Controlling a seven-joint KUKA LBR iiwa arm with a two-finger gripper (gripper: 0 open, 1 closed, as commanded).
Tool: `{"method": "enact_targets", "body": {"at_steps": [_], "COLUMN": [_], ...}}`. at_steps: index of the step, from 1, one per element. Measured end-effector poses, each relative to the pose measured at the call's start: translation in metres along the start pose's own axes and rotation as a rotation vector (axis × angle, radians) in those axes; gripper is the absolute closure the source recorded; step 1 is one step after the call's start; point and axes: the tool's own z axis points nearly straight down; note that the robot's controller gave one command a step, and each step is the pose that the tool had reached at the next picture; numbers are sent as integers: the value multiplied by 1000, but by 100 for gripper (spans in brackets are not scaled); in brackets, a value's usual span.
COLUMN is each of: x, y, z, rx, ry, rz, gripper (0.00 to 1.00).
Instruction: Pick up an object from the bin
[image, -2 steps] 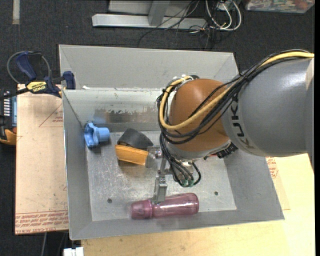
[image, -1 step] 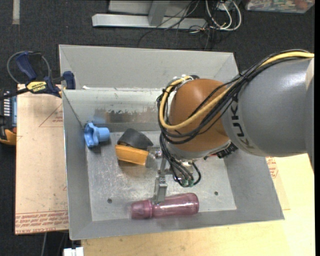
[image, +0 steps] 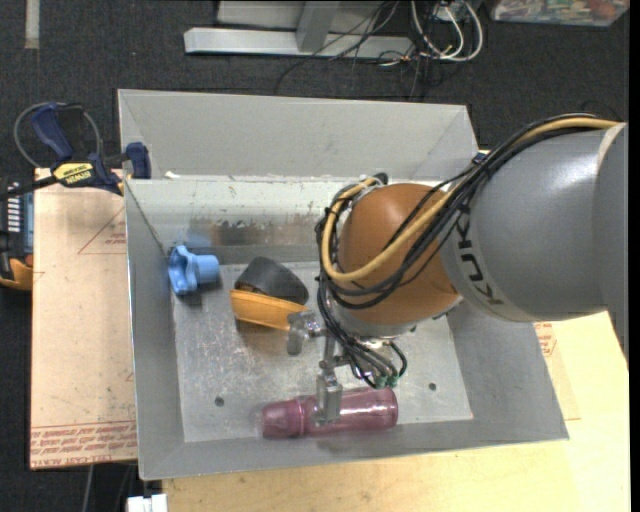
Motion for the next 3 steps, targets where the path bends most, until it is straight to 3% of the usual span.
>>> {"method": "enact_targets", "body": {"at_steps": [1,2,3], "x": [-8,-9,-13], "y": [-3,3,-18], "z": [-28,-15,-42], "rx": [-1,-1,1], "ry": [-8,-13,-11], "rz": [198,174,-157], "gripper": [0,0,0]}}
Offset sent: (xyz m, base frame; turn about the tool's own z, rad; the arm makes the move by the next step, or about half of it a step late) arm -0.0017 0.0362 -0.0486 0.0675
